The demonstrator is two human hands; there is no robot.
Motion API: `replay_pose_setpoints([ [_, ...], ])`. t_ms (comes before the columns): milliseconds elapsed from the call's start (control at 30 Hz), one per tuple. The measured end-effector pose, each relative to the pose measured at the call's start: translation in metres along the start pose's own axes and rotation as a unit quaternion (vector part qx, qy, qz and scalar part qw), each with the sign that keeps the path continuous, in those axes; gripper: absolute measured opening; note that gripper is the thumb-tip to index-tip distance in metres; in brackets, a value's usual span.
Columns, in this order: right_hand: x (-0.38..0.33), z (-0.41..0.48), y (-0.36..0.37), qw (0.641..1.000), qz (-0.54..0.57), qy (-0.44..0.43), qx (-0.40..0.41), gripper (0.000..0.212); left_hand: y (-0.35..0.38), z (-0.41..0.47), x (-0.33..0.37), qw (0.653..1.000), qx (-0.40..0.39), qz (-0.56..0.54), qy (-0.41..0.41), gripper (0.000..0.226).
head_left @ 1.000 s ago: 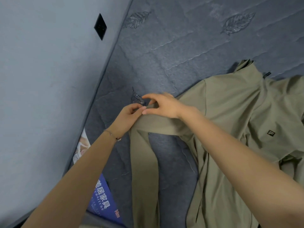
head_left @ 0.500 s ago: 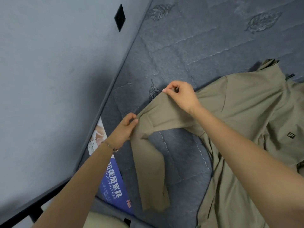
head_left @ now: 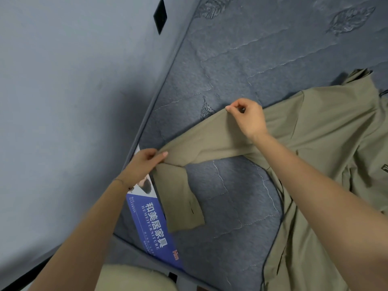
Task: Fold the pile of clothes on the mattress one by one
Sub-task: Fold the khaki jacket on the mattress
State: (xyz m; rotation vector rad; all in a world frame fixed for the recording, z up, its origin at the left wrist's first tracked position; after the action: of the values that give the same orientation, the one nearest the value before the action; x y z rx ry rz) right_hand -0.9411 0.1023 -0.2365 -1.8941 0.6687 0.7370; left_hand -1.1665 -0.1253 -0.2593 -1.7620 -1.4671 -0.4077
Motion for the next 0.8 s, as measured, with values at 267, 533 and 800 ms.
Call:
replay_pose_setpoints([
  [267,-0.037,-0.025,0.048,0.970,-0.179,-0.140,-0.090,0.042,-0.031,0.009,0.045,0.985,0.083,-0.094,0.116,0.034],
  [533,-0.075,-0.055,0.136,0.925,-0.146,-0.191,-0.295,0.026,-0.036,0.012,0.047,0.992,-0.044,-0.064,0.095,0.022],
  [800,-0.091,-0.038,0.140,0.972,-0.065,-0.125,-0.187,0.009,-0.066,0.001,-0.026,0.992,-0.116,0.030,-0.028,0.078],
])
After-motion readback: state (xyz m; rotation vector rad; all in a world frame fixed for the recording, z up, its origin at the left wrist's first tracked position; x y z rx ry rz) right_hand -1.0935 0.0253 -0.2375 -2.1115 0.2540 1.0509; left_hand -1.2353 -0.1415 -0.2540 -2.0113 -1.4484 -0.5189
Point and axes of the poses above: each hand's wrist, its own z-axis towards the middle knuckle, its own y-axis out of the palm, x = y × z, the point moved 9 cm from there along z, towards the middle knuckle, and after that the axes turned 5 degrees about y, right-handed, at the moved point
